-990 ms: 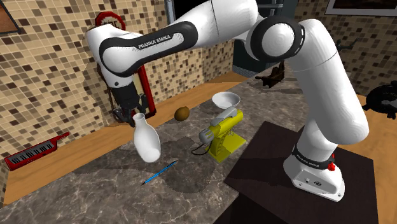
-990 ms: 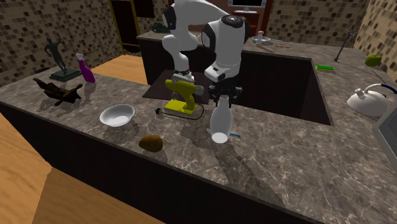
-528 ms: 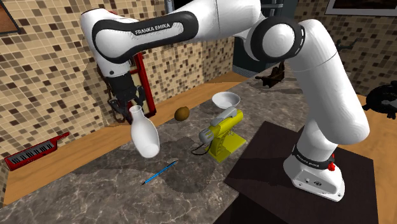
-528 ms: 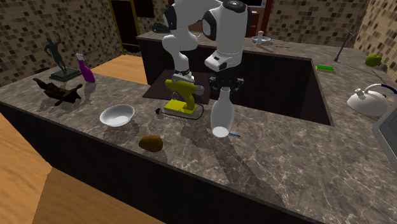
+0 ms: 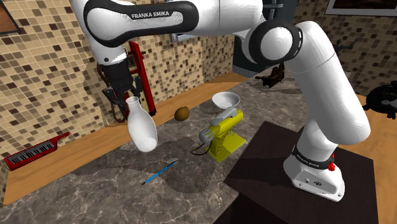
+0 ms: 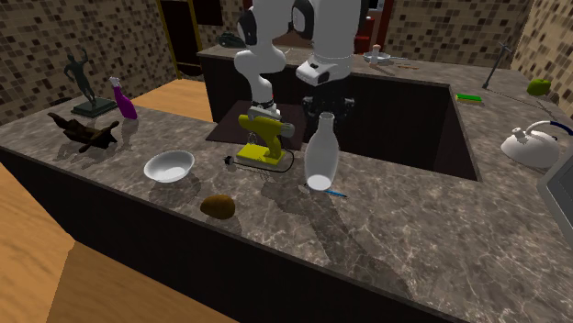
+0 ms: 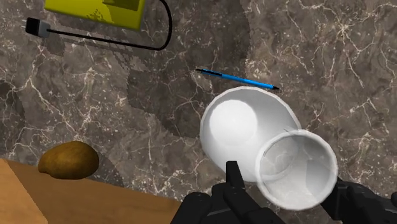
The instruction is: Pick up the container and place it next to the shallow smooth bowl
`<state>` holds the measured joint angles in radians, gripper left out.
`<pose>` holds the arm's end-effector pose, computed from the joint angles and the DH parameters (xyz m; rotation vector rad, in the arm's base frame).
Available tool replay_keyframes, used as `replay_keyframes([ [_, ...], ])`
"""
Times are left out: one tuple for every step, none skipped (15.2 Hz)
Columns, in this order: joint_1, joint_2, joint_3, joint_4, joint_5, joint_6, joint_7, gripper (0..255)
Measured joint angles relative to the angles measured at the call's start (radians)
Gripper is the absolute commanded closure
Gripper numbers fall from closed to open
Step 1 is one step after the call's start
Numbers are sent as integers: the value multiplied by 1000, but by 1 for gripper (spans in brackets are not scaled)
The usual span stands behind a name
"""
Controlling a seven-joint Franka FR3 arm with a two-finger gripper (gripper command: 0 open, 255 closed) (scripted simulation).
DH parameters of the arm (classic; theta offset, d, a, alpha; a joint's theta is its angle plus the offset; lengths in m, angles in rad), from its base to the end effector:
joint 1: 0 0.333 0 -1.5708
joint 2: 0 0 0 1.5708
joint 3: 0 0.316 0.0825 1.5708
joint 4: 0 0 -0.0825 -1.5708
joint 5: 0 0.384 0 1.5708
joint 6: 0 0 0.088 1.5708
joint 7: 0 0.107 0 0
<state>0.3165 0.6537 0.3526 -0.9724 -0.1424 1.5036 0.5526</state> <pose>0.6187 0.3623 0.4937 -3.1274 -0.0857 0.1793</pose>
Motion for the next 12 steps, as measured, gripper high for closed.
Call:
replay_keyframes([
  [9, 17, -2, 46, -4, -28, 0, 255],
  [10, 15, -1, 54, -3, -39, 0, 255],
  [12, 18, -2, 68, -4, -49, 0, 255],
  [2, 2, -1, 52, 0, -51, -6, 255],
  [-21, -44, 3, -12, 10, -32, -14, 255],
  [-38, -75, 4, -46, 18, -29, -24, 255],
  [-64, -107, 3, -83, 26, -25, -44, 255],
  [-84, -140, 3, -121, 34, -20, -58, 255],
  [-105, -176, 3, -162, 44, -14, -72, 255],
  [-126, -210, 2, -206, 54, -3, -88, 255],
  [-147, -239, -1, -234, 62, -3, -108, 255],
  [-165, -271, -3, -268, 72, -1, -124, 255],
])
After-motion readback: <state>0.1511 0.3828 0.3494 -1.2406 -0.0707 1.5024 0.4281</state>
